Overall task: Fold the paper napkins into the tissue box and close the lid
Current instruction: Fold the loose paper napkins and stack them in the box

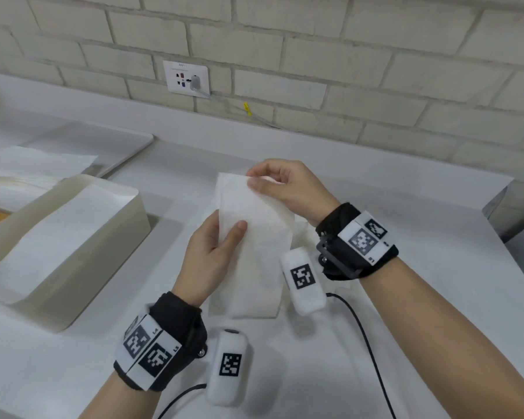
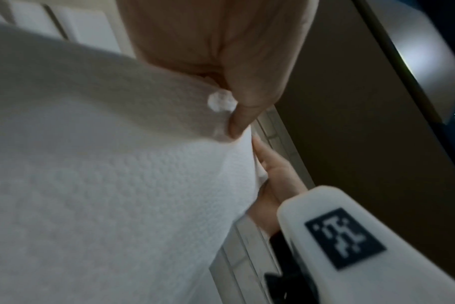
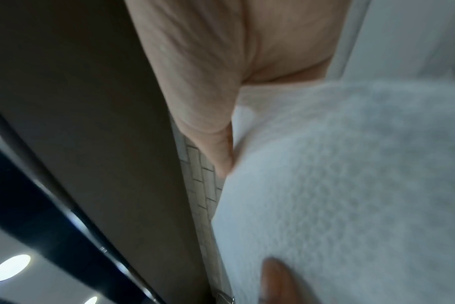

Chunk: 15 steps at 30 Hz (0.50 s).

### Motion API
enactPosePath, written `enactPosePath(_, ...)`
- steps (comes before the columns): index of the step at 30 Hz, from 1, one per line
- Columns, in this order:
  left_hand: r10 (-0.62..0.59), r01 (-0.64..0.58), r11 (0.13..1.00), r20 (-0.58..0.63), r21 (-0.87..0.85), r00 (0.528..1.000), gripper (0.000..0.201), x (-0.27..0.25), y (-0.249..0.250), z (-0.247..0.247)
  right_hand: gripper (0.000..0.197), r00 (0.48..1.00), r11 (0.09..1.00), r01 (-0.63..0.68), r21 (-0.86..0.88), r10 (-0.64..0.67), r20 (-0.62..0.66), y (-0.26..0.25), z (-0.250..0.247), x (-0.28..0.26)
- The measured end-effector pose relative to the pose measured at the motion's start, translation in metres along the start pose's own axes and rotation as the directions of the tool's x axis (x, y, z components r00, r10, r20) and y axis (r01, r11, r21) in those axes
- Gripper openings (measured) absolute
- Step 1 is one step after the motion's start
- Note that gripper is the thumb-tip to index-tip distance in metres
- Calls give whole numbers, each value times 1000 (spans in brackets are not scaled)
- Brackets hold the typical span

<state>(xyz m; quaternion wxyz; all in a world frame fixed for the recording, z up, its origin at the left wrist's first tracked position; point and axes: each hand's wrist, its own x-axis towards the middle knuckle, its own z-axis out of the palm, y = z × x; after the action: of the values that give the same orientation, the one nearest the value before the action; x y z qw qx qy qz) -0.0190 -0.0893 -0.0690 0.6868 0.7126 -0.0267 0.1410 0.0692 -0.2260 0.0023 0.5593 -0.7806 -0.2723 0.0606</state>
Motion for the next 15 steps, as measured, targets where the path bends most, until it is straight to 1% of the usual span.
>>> enactPosePath(2,-58,57,998,-84,-11,995,36,4,-7,-14,11,992,996,-57,66,64,-107,11,12,14)
enactPosePath(3,-87,85,996,-118,-19,989,42,6,-10,-22,12,984,991,-109,72,118,-131,18,18,21)
enactPosePath(4,-111,110,994,-150,-15,982,46,8,-13,-31,13,979,987,-161,4,161,-128,28,24,28)
enactPosePath(5,-126,128,992,-176,-1,976,47,9,-15,-38,15,979,968,-194,-161,181,-90,39,29,35)
enactPosePath(6,-140,147,989,-205,21,969,45,11,-16,-46,22,980,904,-187,-384,200,-5,53,36,41)
enactPosePath(7,-150,162,986,-223,37,963,41,12,-17,-51,34,964,794,-142,-591,247,100,64,43,45)
enactPosePath(8,-160,176,983,-250,43,955,36,13,-19,-56,47,935,669,-74,-739,304,181,74,51,47)
enactPosePath(9,-171,188,982,-271,38,947,35,14,-19,-60,56,910,570,-10,-822,346,228,82,60,49)
enactPosePath(10,-178,194,981,-282,31,943,42,14,-21,-65,59,899,513,26,-858,363,245,88,67,49)
enactPosePath(11,-170,186,982,-286,30,943,54,12,-22,-68,57,899,496,32,-868,366,242,92,72,49)
enactPosePath(12,-157,175,984,-289,37,944,64,10,-23,-71,54,905,500,23,-866,357,230,95,76,50)
enactPosePath(13,-147,166,985,-294,40,944,69,8,-22,-74,49,909,500,15,-866,353,219,95,78,50)
enactPosePath(15,-113,142,986,-289,81,951,69,5,-23,-78,39,912,455,42,-889,346,220,90,81,54)
